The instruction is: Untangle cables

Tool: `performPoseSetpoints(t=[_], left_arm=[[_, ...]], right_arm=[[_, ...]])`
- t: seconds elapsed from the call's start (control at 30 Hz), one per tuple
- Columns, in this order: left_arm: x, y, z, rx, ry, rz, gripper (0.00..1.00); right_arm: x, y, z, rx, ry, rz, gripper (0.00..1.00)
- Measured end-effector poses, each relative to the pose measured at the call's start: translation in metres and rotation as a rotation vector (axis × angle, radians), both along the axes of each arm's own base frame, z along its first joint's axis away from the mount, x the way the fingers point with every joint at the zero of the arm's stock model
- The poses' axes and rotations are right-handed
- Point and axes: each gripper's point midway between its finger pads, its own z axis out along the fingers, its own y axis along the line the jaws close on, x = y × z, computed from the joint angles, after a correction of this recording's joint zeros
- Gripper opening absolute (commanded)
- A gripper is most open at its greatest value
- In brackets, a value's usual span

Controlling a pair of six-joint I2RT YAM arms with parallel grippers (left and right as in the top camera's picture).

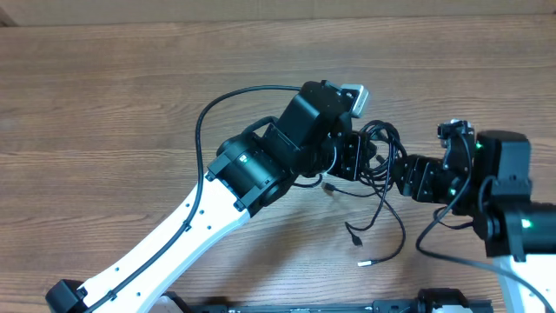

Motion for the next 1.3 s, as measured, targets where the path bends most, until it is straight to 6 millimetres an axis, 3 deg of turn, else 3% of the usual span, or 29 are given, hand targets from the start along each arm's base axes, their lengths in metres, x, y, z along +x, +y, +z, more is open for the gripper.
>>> performPoseSetpoints(t=[0.2,0.53,0.83,1.07,1.3], left_arm=[[0.0,-0.001,0.0,0.003,-0.011,-0.012,0.04],[0.007,0.002,0.002,0.002,-0.03,0.01,0.04],[0.038,0.025,0.002,0.01,-0.044,0.111,0.04],[0.055,0.04,0.001,0.024,-0.058,0.173,0.04],[0.053,0.039,0.002,0.054,-0.131,0.104,0.04]], right_arm=[[-0.005,-0.002,-0.024,-0.007,0.129,-0.008,0.59],[-0.016,-0.006,-0.032,-0.025,0.198,-0.033,0.64],[-0.028,-0.009,-0.039,-0.04,0.257,-0.045,0.68],[-0.032,-0.009,-0.034,-0.04,0.236,-0.047,0.71],[-0.039,-0.009,-0.017,-0.037,0.15,-0.047,0.71]])
